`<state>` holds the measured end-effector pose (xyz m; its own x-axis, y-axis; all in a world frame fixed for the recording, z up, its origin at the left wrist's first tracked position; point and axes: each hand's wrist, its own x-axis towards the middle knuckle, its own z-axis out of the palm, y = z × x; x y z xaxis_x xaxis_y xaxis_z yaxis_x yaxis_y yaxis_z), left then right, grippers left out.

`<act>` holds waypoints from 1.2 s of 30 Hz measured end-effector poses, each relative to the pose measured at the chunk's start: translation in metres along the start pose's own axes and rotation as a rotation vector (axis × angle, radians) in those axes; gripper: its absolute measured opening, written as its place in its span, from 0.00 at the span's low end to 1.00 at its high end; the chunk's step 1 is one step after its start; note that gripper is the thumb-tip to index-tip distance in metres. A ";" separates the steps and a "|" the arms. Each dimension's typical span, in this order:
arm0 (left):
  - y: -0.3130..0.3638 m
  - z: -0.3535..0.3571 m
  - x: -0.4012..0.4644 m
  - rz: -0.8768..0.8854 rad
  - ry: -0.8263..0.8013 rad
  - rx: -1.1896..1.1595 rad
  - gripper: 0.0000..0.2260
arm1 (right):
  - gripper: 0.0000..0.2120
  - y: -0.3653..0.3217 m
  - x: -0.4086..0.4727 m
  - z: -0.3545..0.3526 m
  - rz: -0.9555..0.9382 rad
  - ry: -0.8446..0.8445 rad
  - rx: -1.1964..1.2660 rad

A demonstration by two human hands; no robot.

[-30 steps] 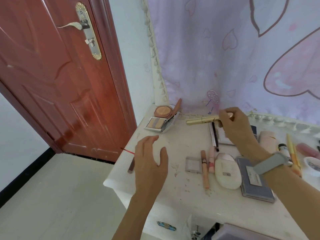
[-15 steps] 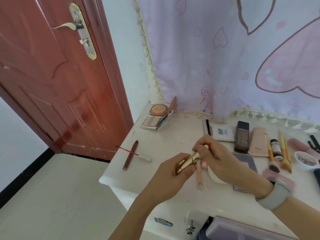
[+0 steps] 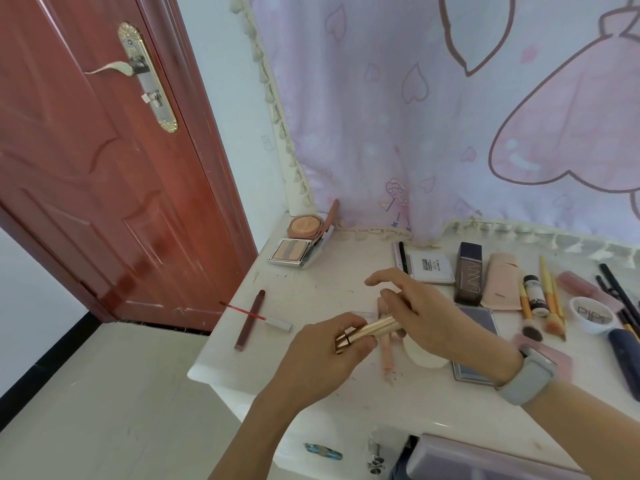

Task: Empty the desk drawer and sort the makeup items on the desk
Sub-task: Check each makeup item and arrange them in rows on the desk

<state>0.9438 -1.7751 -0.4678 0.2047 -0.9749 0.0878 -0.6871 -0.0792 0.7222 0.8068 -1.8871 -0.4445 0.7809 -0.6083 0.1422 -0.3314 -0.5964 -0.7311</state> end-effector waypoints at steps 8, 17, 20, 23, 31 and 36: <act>0.002 0.000 0.007 -0.064 -0.049 -0.173 0.16 | 0.20 0.003 -0.002 -0.006 -0.163 -0.063 -0.065; 0.009 -0.004 0.006 -0.191 0.224 -0.735 0.11 | 0.11 0.002 0.002 -0.004 0.117 0.232 0.475; 0.015 -0.007 0.011 -0.155 0.372 -0.933 0.12 | 0.13 -0.002 -0.001 0.009 0.320 0.065 0.547; 0.021 -0.004 0.012 -0.122 0.422 -0.856 0.15 | 0.19 -0.015 0.000 0.012 0.470 -0.047 0.903; 0.019 0.000 0.008 -0.083 0.518 -0.827 0.10 | 0.09 -0.022 0.008 0.004 0.431 0.049 0.957; 0.012 -0.011 0.001 -0.045 0.598 -0.668 0.12 | 0.07 -0.013 0.008 0.003 0.313 0.120 0.873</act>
<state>0.9437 -1.7750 -0.4509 0.6784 -0.6879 0.2580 -0.1595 0.2050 0.9657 0.8186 -1.8826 -0.4361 0.6475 -0.7535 -0.1138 0.0356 0.1791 -0.9832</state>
